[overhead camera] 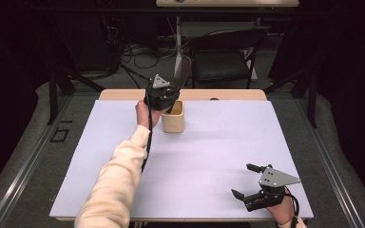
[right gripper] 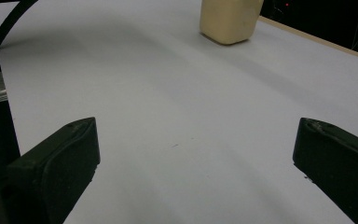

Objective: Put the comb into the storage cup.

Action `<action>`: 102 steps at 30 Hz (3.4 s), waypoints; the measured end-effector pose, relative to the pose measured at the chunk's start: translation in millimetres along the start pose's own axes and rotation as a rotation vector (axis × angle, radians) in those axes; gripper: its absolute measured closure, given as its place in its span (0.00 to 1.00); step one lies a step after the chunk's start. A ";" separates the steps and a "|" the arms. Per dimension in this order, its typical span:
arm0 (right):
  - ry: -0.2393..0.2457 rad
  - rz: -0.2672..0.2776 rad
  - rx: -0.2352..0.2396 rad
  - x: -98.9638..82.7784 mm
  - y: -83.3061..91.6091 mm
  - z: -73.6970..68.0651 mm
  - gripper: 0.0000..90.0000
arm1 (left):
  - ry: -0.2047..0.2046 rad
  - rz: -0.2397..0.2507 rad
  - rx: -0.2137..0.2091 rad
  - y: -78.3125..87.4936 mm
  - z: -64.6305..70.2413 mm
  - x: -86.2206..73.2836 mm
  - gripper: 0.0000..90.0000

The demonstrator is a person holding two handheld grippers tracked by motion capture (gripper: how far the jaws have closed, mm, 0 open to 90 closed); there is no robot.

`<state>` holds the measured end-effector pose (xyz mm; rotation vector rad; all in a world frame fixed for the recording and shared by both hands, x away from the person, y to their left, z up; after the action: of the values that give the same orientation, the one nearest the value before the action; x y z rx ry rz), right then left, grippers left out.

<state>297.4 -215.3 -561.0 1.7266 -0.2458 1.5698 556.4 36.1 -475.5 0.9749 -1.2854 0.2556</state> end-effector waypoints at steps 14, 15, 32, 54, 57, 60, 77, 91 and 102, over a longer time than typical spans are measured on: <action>0.001 -0.001 0.000 -0.2 -0.4 -0.1 0.00 | -0.003 -0.027 0.004 -3.0 -2.4 -10.3 0.80; 0.001 -0.001 0.000 -0.1 -0.4 -0.1 0.00 | -0.003 -0.029 0.003 -3.3 -2.4 -10.9 0.80; 0.001 -0.005 0.000 -0.5 -0.5 -0.1 0.00 | -0.007 -0.065 -0.008 -7.6 -1.4 -18.1 0.80; -0.003 -0.008 -0.004 -0.8 -0.2 0.9 0.00 | -0.012 -0.099 -0.018 -11.7 -1.1 -26.0 0.80; -0.003 -0.008 -0.005 -0.8 -0.3 1.0 0.00 | -0.009 -0.106 -0.021 -11.7 -1.3 -27.6 0.80; -0.003 -0.008 -0.004 -0.8 -0.2 1.0 0.00 | -0.011 -0.110 -0.021 -12.0 -2.1 -29.3 0.80; -0.005 -0.012 -0.004 -1.3 -0.6 0.9 0.00 | -0.003 -0.151 -0.042 -14.7 -1.9 -38.1 0.80; -0.004 -0.012 -0.003 -1.3 -0.7 0.9 0.00 | -0.003 -0.183 -0.036 -18.8 -1.6 -43.8 0.80; -0.005 -0.010 -0.002 -1.3 -0.9 0.7 0.00 | -0.009 -0.193 -0.038 -18.8 -1.7 -44.3 0.80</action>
<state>298.2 -215.6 -562.5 1.7277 -0.2403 1.5577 555.9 41.3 -523.3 1.0604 -1.1908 0.0779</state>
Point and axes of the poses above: each handheld gripper's, and its own axes: y roughly backward along the jaws, x roughly out of its top, z roughly to its right, the point moved 8 cm from there along -y, roughly forward along the jaws, and after that the axes turned 1 degree about -x, right-handed, at the moved point
